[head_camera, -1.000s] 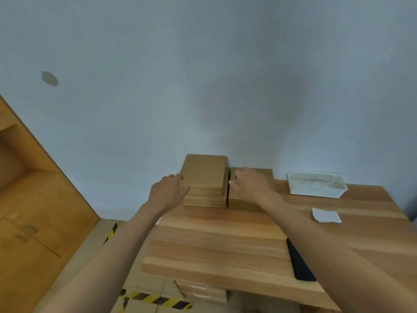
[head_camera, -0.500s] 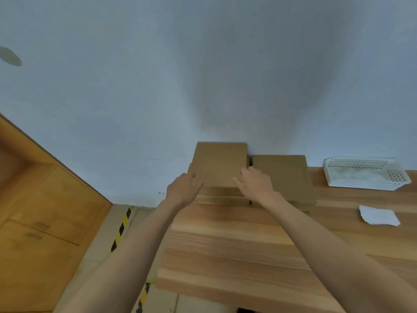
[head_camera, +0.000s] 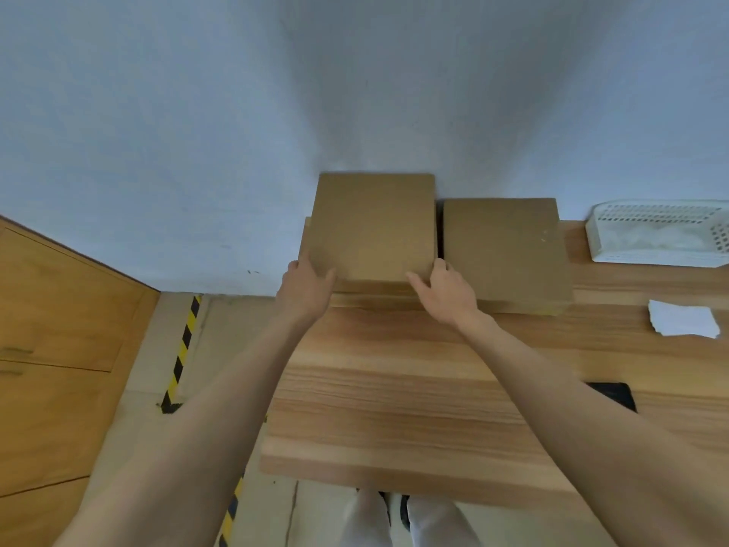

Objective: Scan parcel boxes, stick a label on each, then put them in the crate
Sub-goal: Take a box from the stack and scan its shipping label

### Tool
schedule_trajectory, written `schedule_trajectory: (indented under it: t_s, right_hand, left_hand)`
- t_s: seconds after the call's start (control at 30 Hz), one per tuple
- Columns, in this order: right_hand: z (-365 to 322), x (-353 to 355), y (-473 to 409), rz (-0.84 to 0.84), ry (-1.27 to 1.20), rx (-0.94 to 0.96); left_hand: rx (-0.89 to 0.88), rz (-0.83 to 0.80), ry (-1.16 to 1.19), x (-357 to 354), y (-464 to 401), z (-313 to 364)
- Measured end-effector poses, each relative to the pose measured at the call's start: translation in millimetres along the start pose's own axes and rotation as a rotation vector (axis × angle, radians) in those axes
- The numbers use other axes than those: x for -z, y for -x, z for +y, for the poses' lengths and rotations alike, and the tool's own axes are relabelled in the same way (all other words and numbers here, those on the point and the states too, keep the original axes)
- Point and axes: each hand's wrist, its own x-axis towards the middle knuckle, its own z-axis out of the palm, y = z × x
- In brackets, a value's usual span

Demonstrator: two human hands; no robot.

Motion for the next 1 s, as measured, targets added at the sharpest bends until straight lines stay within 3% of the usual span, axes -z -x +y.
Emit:
schedule_trajectory:
  t_s: [0.1,0.47,0.6,0.77,1.0]
  right_hand:
    - [-3,-9,-11,0.02,-0.117,-0.069]
    - [19,-36,-42,0.047,-0.411,-0.198]
    - [18,-37,-39,0.058,-0.543,-0.207]
    - [27,-34,-27,0.008,-0.535,-0.237]
    - [24,-43,54,0.036,-0.55,-0.259]
  left_hand:
    - [0.044,0.003,0.116,-2,-16,-7]
    - [0.142,-0.216,0.6,-22,-44,-45]
    - [0.127,-0.2,0.644,-22,-42,-45]
    - [0.13,-0.215,0.657,-21,-16,-56]
    - [0.073,-0.228,0.632,-20,53,-78]
